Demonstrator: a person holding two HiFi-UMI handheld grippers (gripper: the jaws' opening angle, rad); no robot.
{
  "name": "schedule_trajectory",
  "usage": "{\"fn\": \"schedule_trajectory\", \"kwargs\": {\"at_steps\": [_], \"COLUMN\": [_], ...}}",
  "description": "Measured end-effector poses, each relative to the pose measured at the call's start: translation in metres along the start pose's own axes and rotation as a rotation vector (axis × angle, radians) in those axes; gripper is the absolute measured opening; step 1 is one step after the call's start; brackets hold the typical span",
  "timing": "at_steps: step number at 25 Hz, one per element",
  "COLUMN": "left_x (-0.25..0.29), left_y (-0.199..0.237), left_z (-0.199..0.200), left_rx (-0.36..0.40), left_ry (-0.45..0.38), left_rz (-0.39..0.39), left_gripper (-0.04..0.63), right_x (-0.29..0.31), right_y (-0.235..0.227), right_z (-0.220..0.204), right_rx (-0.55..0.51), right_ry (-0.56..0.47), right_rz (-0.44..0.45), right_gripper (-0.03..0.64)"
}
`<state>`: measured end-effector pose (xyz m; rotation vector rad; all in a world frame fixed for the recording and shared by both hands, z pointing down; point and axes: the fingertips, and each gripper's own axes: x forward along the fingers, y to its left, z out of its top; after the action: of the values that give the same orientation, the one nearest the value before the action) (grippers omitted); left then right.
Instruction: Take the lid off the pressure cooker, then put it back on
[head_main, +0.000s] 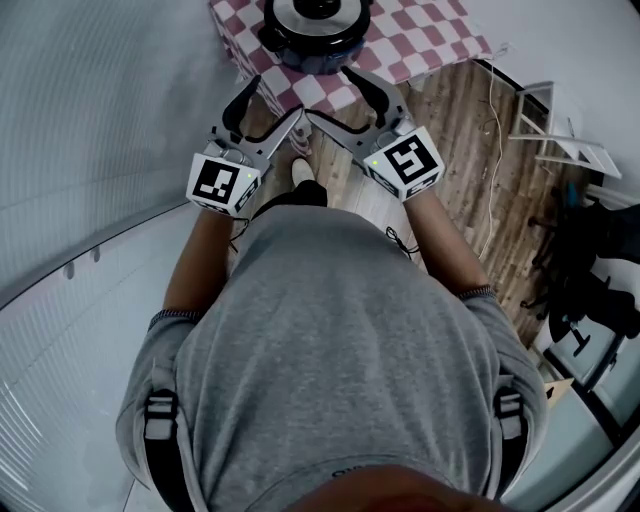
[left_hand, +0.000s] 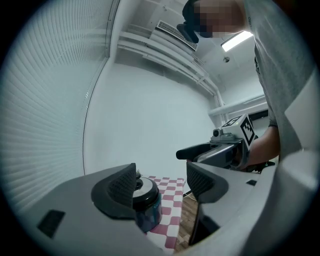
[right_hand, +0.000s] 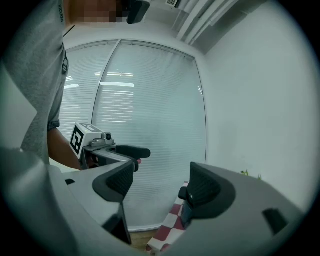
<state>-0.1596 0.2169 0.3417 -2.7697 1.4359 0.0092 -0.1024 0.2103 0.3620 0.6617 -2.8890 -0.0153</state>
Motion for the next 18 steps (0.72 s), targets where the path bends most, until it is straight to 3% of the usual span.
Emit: {"fn": "schedule_trajectory", "kwargs": {"at_steps": [7, 18], "left_x": [0.020, 0.055], "left_y": [0.056, 0.087], "left_z": [-0.003, -0.020], "left_rx": [-0.010, 0.000], "left_ry": [0.008, 0.047], "left_rz": [0.038, 0.141], "left_gripper": [0.341, 0.341], "right_x": [0.049, 0.080], "right_y": [-0.034, -0.079], "right_z": [0.007, -0.003], "right_rx": [-0.003, 0.002], "right_ry": [0.009, 0.020], "right_rz": [0.016, 0.111], "right_gripper": [0.367, 0.364]}}
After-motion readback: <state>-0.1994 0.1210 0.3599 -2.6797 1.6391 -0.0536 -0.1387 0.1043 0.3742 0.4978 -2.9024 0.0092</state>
